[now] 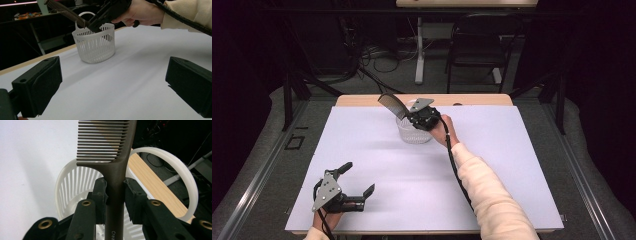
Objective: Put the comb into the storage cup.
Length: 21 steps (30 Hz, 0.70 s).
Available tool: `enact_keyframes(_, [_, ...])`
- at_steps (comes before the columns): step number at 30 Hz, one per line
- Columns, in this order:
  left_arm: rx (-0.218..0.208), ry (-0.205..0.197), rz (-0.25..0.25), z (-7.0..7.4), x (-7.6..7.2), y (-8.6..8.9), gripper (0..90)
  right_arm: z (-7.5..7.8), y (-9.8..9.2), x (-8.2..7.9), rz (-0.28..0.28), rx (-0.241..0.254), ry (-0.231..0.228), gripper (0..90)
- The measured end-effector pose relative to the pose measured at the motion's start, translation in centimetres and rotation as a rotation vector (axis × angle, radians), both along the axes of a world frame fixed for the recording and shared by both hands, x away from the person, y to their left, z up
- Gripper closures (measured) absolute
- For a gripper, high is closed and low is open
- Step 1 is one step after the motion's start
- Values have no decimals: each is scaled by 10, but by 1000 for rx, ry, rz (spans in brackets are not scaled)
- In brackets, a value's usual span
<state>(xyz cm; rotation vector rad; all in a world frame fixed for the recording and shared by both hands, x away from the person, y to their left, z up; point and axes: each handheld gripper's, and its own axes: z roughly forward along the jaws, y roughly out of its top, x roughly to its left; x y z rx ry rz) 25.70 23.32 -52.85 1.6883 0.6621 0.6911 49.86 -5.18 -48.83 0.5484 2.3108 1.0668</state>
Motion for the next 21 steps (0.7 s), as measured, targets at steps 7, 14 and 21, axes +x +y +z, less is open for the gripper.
enact_keyframes(7, [0,-4,-1,0,0,0,7,-1,1,0,-6,-11,-5,718])
enact_keyframes(14, [-1,-6,0,1,0,0,7,-2,3,0,-11,-24,3,717])
enact_keyframes(21, [-4,-5,2,1,-1,1,7,-1,0,0,-16,-23,-6,639])
